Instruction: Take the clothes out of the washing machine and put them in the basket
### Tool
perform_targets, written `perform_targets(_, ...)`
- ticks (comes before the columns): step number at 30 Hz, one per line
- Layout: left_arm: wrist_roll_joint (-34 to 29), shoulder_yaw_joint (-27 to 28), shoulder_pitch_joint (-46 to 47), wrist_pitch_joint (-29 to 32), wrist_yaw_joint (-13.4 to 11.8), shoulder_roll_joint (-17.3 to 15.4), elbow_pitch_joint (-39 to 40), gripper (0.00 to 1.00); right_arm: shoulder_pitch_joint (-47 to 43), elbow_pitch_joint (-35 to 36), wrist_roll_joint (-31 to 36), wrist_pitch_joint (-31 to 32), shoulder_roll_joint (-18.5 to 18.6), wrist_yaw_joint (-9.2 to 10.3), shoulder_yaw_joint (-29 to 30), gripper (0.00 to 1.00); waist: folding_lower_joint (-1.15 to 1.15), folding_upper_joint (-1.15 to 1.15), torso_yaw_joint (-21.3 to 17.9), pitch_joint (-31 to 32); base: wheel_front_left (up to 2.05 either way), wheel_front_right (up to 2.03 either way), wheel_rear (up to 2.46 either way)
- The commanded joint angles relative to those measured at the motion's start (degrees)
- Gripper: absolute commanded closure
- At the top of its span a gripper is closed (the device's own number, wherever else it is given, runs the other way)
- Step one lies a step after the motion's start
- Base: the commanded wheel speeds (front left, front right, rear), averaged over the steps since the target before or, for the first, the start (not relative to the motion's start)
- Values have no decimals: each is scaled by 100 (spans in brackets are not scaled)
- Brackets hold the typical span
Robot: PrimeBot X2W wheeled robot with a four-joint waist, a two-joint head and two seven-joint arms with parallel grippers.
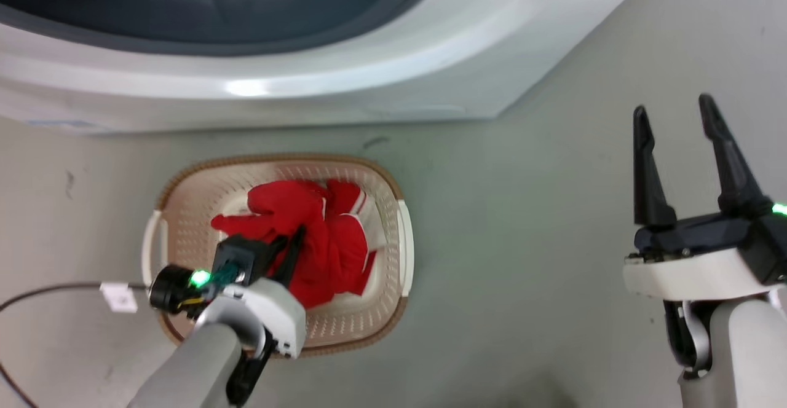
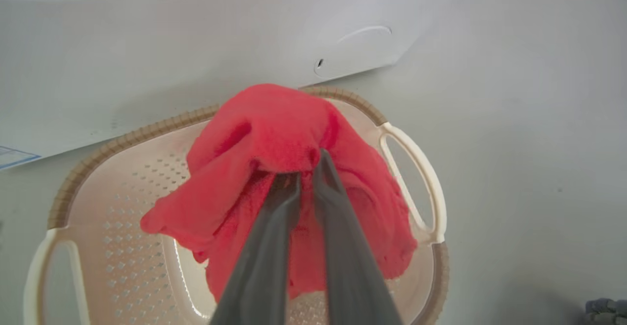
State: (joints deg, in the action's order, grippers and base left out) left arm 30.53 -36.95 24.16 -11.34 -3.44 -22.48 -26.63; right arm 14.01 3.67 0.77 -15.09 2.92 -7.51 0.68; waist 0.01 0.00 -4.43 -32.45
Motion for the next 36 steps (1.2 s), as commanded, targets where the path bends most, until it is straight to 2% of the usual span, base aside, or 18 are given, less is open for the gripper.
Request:
perform_targets(1,-30,-20,253,-47,74,88,-243,100,143,42,-10,-12,-8,4,3,0,-1,0,-141,-479,0,0,0)
perform_targets(7,-195,-247,1128,-56,436,457,-1891,100,401,138,-67,-12,-6,4,27,0,-1,0,-275,-1097,0,0,0)
perform_targets(15,-532,-601,2131,-25,718,714,-3513,100,561,211,-189,-12,-7,4,141,0,-1,0,-364,-1694,0,0,0)
perform_targets(20,-601,-711,2506,111,786,814,-4240,100,633,229,-230,-12,-6,4,111,0,-1,0,-400,-1871,0,0,0)
perform_targets(26,-546,-790,2606,304,882,892,-4571,100,683,203,-206,-12,-7,4,104,0,-1,0,-402,-1898,0,0,0)
perform_targets(27,-530,-787,2582,303,895,913,-4593,74,692,191,-193,-12,-7,4,102,0,-1,0,-399,-1873,0,0,0)
perform_targets(28,-521,-800,2557,272,895,933,-4608,0,695,180,-188,-12,-7,4,106,0,-1,0,-392,-1839,0,0,0)
perform_targets(36,-278,-683,2189,-132,966,1155,-4663,0,412,37,-119,-12,-6,4,76,0,-1,0,-195,-1169,0,0,0)
